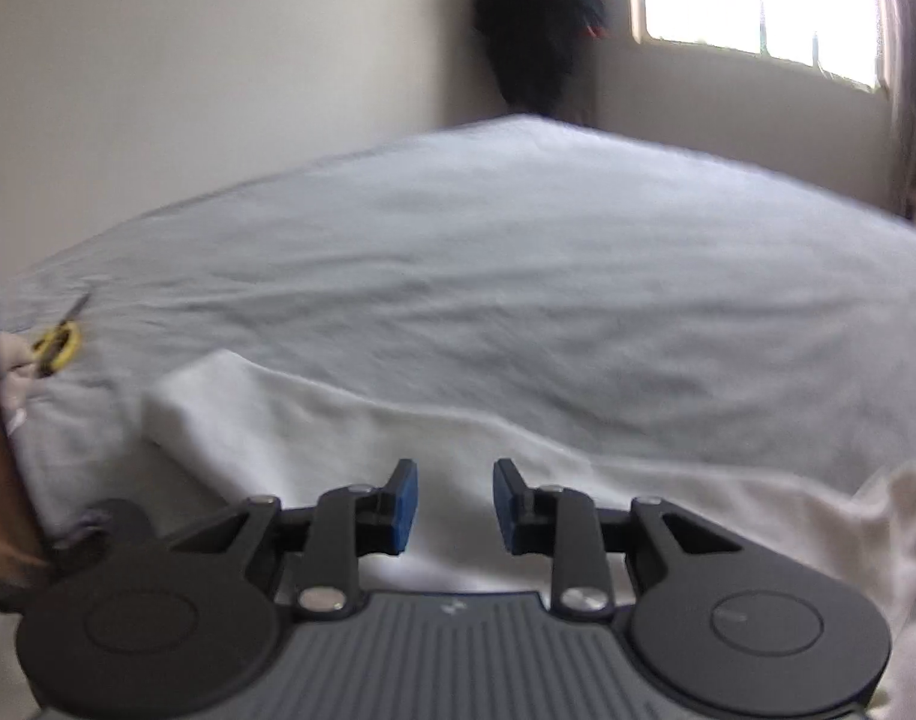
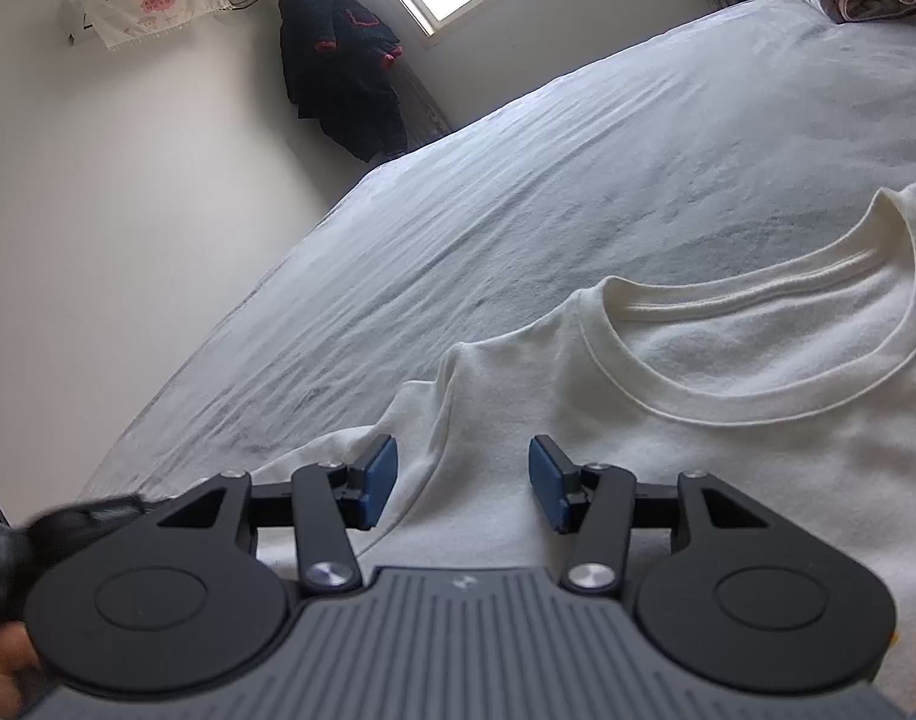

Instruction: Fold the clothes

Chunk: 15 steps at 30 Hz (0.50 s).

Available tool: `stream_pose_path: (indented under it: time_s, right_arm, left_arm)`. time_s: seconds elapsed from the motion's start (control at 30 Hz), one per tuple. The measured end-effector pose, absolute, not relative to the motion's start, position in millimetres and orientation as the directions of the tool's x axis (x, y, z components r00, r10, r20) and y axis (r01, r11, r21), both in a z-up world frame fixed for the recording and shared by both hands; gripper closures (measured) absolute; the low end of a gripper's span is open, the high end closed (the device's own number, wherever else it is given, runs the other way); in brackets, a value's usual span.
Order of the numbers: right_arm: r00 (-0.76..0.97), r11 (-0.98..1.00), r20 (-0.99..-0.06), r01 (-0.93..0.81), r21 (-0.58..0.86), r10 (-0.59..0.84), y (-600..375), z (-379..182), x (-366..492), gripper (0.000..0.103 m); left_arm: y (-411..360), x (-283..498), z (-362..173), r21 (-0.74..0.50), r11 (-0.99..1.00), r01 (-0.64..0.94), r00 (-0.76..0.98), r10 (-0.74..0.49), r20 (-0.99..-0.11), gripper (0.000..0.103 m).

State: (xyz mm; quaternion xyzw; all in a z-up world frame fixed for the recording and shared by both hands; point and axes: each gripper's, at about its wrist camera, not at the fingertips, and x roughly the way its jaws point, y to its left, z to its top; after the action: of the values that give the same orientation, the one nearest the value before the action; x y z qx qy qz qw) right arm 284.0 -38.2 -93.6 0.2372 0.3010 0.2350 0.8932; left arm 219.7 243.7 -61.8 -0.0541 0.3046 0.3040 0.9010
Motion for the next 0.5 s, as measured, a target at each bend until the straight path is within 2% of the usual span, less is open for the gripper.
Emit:
stream_pose_path:
  time_s: [0.17, 0.27, 0.37, 0.4, 0.5]
  right_arm:
    - [0.707, 0.773, -0.425, -0.275, 0.572, 0.566, -37.7, -93.0, 284.4, 0.050]
    - [0.706, 0.773, -0.425, -0.276, 0.571, 0.566, -37.9, -92.3, 285.0, 0.050]
    - [0.706, 0.773, -0.426, -0.275, 0.572, 0.566, -37.8, -91.6, 284.9, 0.050]
    - [0.706, 0.772, -0.425, -0.275, 0.573, 0.567, -37.8, -91.4, 284.8, 0.050]
    - [0.705, 0.769, -0.424, -0.274, 0.577, 0.569, -39.0, -92.3, 285.1, 0.050]
  left_arm:
    - [272.9, 238.5, -74.7, 0.157, 0.729, -0.666, 0.549, 0.623, -0.558, 0.069]
    - [295.7, 248.3, -71.0, 0.196, 0.679, -0.708, 0.495, 0.674, -0.548, 0.055]
    - [312.6, 256.6, -67.2, 0.235, 0.609, -0.757, 0.427, 0.735, -0.527, 0.054]
    - [317.5, 257.3, -64.5, 0.234, 0.587, -0.775, 0.407, 0.748, -0.525, 0.054]
    - [328.3, 248.0, -52.8, 0.123, 0.582, -0.804, 0.432, 0.713, -0.552, 0.055]
